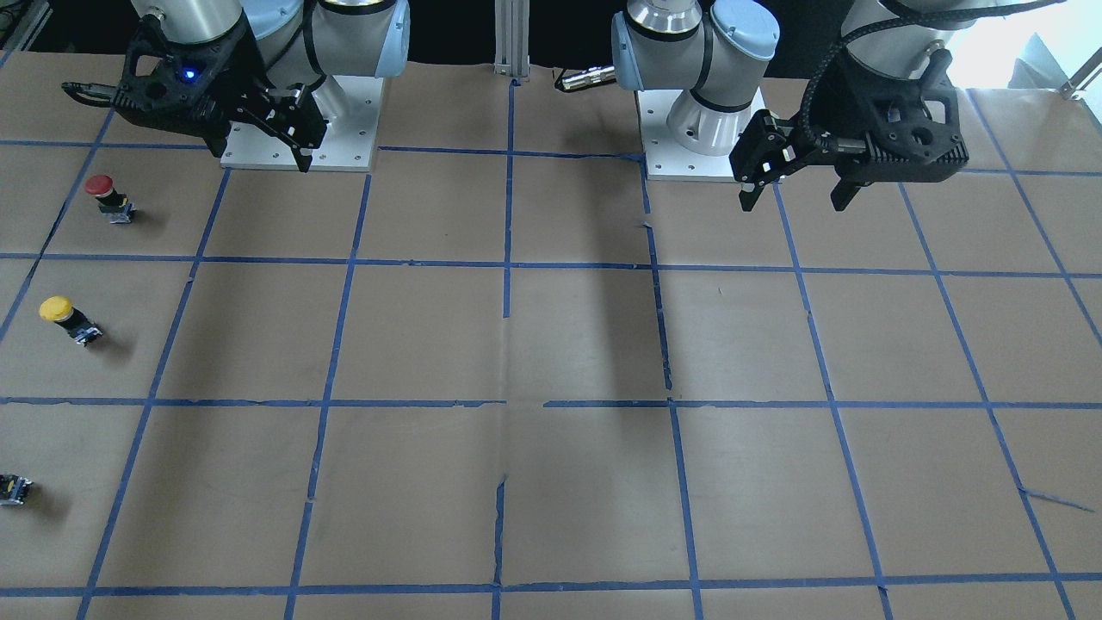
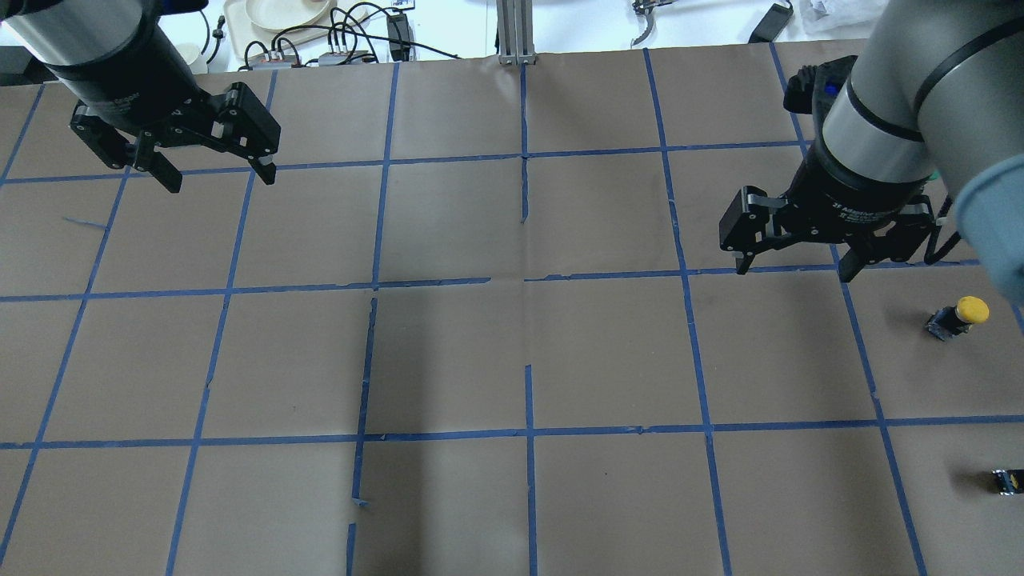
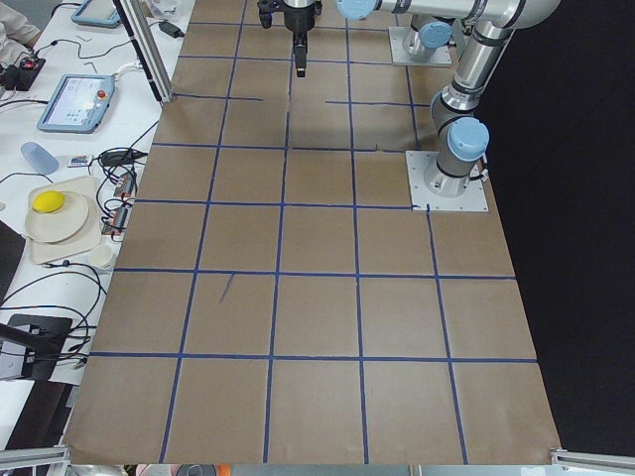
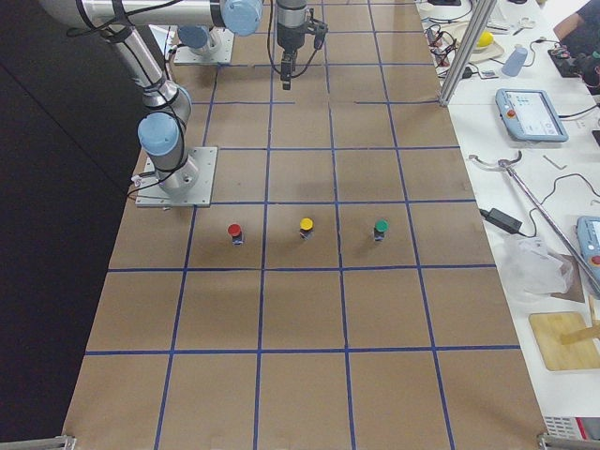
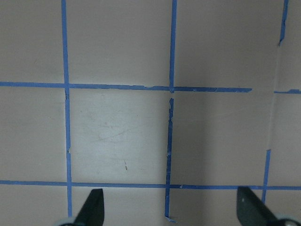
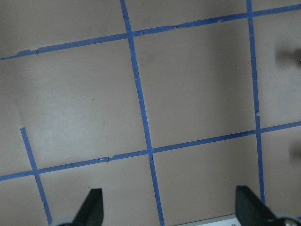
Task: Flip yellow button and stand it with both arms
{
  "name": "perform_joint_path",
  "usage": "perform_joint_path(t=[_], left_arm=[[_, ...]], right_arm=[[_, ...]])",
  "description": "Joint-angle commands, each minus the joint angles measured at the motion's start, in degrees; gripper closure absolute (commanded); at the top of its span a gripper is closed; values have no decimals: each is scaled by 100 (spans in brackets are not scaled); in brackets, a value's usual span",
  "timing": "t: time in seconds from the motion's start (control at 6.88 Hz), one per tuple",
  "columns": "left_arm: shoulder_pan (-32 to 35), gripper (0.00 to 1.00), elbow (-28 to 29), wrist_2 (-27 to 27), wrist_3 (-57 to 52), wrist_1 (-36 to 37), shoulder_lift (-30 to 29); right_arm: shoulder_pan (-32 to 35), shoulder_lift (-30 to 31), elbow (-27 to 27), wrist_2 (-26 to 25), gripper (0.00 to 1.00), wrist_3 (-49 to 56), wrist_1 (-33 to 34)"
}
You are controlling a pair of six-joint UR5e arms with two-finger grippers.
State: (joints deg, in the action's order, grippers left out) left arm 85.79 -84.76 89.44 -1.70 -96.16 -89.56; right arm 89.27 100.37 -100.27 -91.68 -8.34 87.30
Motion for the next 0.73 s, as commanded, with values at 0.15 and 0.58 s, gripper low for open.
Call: perform_joint_path(t=[0.15,0.58], left_arm=[[-19,1,39,-6,3,1,-9],[-19,1,39,-15,3,-8,-9]], right_arm=[[2,-149,201,62,0,8,-56],[-6,-158,201,10,0,8,-47]])
